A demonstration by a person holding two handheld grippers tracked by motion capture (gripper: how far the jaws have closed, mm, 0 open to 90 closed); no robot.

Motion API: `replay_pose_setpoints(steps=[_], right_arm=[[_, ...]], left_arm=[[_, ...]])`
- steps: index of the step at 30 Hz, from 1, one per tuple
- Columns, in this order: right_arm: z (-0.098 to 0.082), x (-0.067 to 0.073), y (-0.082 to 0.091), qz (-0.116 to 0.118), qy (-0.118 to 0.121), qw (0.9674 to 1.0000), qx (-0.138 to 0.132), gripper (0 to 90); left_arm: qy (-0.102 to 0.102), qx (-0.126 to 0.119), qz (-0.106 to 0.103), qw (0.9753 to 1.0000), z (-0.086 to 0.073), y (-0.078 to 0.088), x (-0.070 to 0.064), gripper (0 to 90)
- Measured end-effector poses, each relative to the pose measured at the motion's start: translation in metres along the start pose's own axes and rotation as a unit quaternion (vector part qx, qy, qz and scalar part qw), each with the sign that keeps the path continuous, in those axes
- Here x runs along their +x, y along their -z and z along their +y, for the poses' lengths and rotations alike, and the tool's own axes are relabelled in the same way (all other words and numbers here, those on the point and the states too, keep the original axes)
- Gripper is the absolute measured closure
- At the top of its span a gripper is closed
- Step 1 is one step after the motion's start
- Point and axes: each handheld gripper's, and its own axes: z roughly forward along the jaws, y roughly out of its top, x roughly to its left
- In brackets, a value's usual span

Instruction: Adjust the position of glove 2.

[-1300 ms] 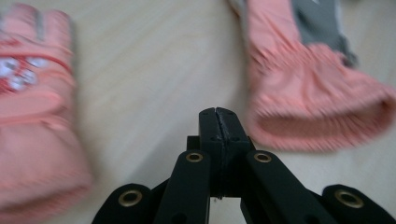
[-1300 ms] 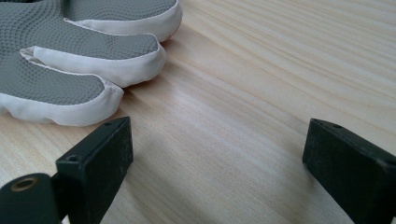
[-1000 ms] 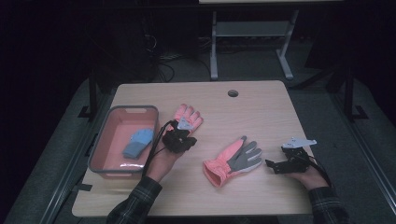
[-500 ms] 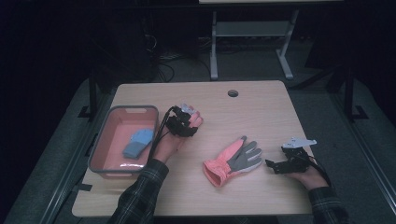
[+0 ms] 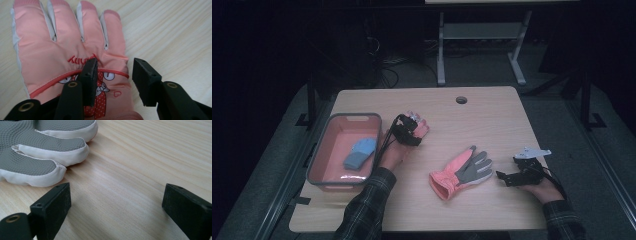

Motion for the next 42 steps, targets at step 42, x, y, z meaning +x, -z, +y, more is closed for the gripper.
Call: replay_pose_setpoints(steps=[42], right_arm=[[0.0, 0.0, 0.0, 0.0, 0.0, 1.0, 0.0, 7.9]], left_arm=[[-0.052, -0.051, -0.1, 0.9923, 0.008, 0.046, -0.051, 61.6]])
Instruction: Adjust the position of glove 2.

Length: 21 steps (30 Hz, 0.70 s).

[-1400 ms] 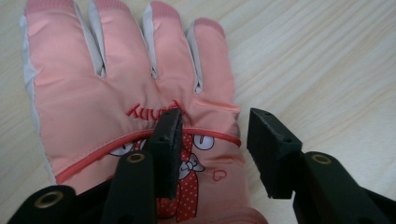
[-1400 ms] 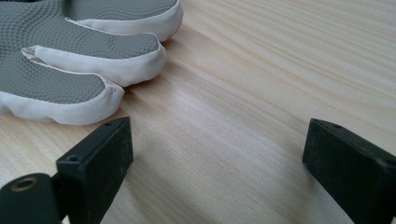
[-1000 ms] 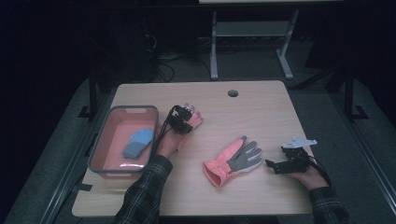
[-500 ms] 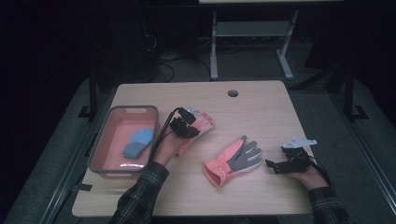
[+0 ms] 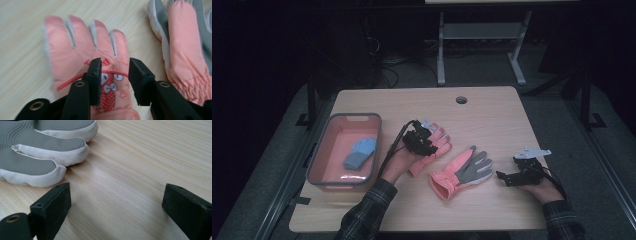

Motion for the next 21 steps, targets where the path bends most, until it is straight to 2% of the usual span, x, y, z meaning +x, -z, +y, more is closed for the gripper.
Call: replay_pose_setpoints(steps=[4, 6, 8, 12, 16, 19, 21], right_arm=[[0.0, 0.0, 0.0, 0.0, 0.0, 1.0, 0.0, 7.9], [0.0, 0.0, 0.0, 0.0, 0.0, 1.0, 0.0, 7.9], [0.0, 0.0, 0.0, 0.0, 0.0, 1.0, 0.0, 7.9], [0.0, 0.0, 0.0, 0.0, 0.0, 1.0, 0.0, 8.0], [0.0, 0.0, 0.0, 0.0, 0.0, 1.0, 0.0, 7.9], [0.0, 0.0, 0.0, 0.0, 0.0, 1.0, 0.0, 7.9], [0.0, 0.0, 0.0, 0.0, 0.0, 1.0, 0.0, 7.9]], left_arm=[[0.005, -0.008, 0.026, 0.9996, 0.001, 0.011, 0.012, 56.2], [0.008, -0.006, 0.039, 0.9992, 0.0, 0.012, 0.018, 52.3], [0.019, -0.003, 0.043, 0.9989, -0.001, 0.009, 0.023, 48.9], [0.03, 0.013, 0.042, 0.9986, -0.006, -0.004, 0.03, 46.4], [0.04, 0.024, 0.031, 0.9984, -0.013, -0.016, 0.034, 46.2], [0.053, 0.019, 0.02, 0.9982, -0.017, -0.019, 0.036, 51.8], [0.059, 0.021, 0.016, 0.9979, -0.018, -0.018, 0.037, 58.8]])
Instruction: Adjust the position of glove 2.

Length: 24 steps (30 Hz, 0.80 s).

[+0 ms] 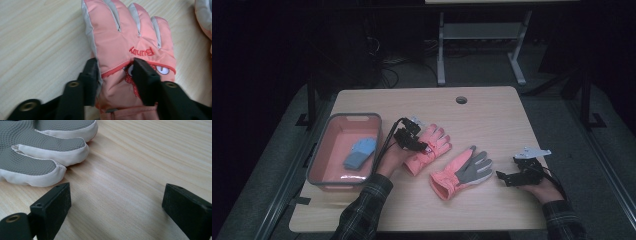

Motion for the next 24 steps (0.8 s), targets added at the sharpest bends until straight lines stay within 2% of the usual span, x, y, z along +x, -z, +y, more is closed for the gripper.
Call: replay_pose_setpoints(steps=[2, 3, 5, 8, 13, 17, 24], right_arm=[[0.0, 0.0, 0.0, 0.0, 0.0, 1.0, 0.0, 7.9], [0.0, 0.0, 0.0, 0.0, 0.0, 1.0, 0.0, 7.9], [0.0, 0.0, 0.0, 0.0, 0.0, 1.0, 0.0, 7.9], [0.0, 0.0, 0.0, 0.0, 0.0, 1.0, 0.0, 7.9], [0.0, 0.0, 0.0, 0.0, 0.0, 1.0, 0.0, 7.9], [0.0, 0.0, 0.0, 0.0, 0.0, 1.0, 0.0, 7.9], [0.0, 0.0, 0.0, 0.0, 0.0, 1.0, 0.0, 7.9]], left_arm=[[0.001, 0.0, -0.002, 1.0, 0.0, 0.001, 0.001, 69.9], [-0.004, 0.008, -0.005, 0.9999, 0.0, 0.003, 0.002, 74.2], [0.002, 0.006, -0.008, 0.9999, 0.001, 0.004, 0.002, 78.3], [0.007, 0.001, -0.015, 0.9999, 0.001, 0.008, 0.003, 80.2], [0.026, -0.009, -0.035, 0.999, 0.003, 0.019, 0.004, 81.2], [0.02, -0.019, -0.044, 0.9987, 0.008, 0.032, 0.001, 81.2], [0.007, -0.038, -0.072, 0.9967, 0.022, 0.058, -0.014, 81.1]])
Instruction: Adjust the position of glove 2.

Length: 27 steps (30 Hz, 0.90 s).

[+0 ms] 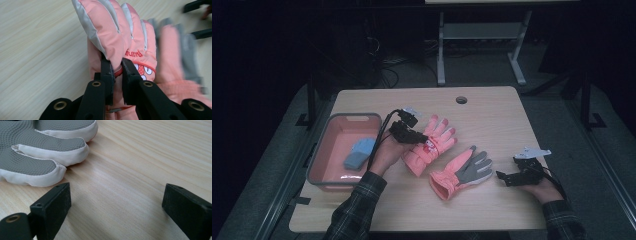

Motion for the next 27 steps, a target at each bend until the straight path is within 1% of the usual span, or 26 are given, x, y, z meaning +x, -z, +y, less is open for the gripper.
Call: replay_pose_setpoints(steps=[2, 6, 8, 10, 11, 12, 13, 14, 15, 18, 19, 20, 24, 25, 27], right_arm=[[0.0, 0.0, 0.0, 0.0, 0.0, 1.0, 0.0, 7.9], [0.0, 0.0, 0.0, 0.0, 0.0, 1.0, 0.0, 7.9], [0.0, 0.0, 0.0, 0.0, 0.0, 1.0, 0.0, 7.9], [0.0, 0.0, 0.0, 0.0, 0.0, 1.0, 0.0, 7.9], [0.0, 0.0, 0.0, 0.0, 0.0, 1.0, 0.0, 7.9], [0.0, 0.0, 0.0, 0.0, 0.0, 1.0, 0.0, 7.9], [0.0, 0.0, 0.0, 0.0, 0.0, 1.0, 0.0, 7.9], [0.0, 0.0, 0.0, 0.0, 0.0, 1.0, 0.0, 7.9], [0.0, 0.0, 0.0, 0.0, 0.0, 1.0, 0.0, 7.9], [0.0, 0.0, 0.0, 0.0, 0.0, 1.0, 0.0, 7.9], [0.0, 0.0, 0.0, 0.0, 0.0, 1.0, 0.0, 7.9], [0.0, 0.0, 0.0, 0.0, 0.0, 1.0, 0.0, 8.0], [0.0, 0.0, 0.0, 0.0, -0.001, 1.0, 0.0, 7.9], [0.0, 0.0, 0.0, 0.0, -0.001, 1.0, 0.0, 7.9], [0.0, 0.0, 0.0, 0.0, -0.001, 1.0, 0.0, 7.9]], left_arm=[[-0.012, -0.001, -0.011, 0.9999, 0.005, 0.006, -0.008, 81.1], [-0.021, -0.004, -0.03, 0.9993, 0.013, 0.013, -0.025, 80.9], [-0.03, -0.004, -0.038, 0.9988, 0.017, 0.015, -0.035, 80.9], [-0.031, -0.002, -0.045, 0.9985, 0.02, 0.013, -0.044, 80.8], [-0.035, 0.002, -0.048, 0.9982, 0.022, 0.012, -0.049, 80.8], [-0.033, 0.0, -0.053, 0.998, 0.024, 0.01, -0.055, 80.8], [-0.037, 0.004, -0.056, 0.9977, 0.026, 0.008, -0.058, 80.8], [-0.037, 0.004, -0.058, 0.9976, 0.027, 0.007, -0.061, 80.8], [-0.046, 0.011, -0.06, 0.9971, 0.03, 0.002, -0.067, 80.8], [-0.051, 0.017, -0.069, 0.9962, 0.034, -0.006, -0.075, 80.8], [-0.057, 0.022, -0.07, 0.9957, 0.035, -0.008, -0.077, 80.7], [-0.054, 0.022, -0.072, 0.9957, 0.036, -0.013, -0.081, 80.7], [-0.066, 0.041, -0.072, 0.9943, 0.038, -0.025, -0.087, 80.6], [-0.064, 0.042, -0.072, 0.9944, 0.037, -0.029, -0.089, 80.6], [-0.067, 0.05, -0.069, 0.9941, 0.036, -0.036, -0.09, 80.5]])
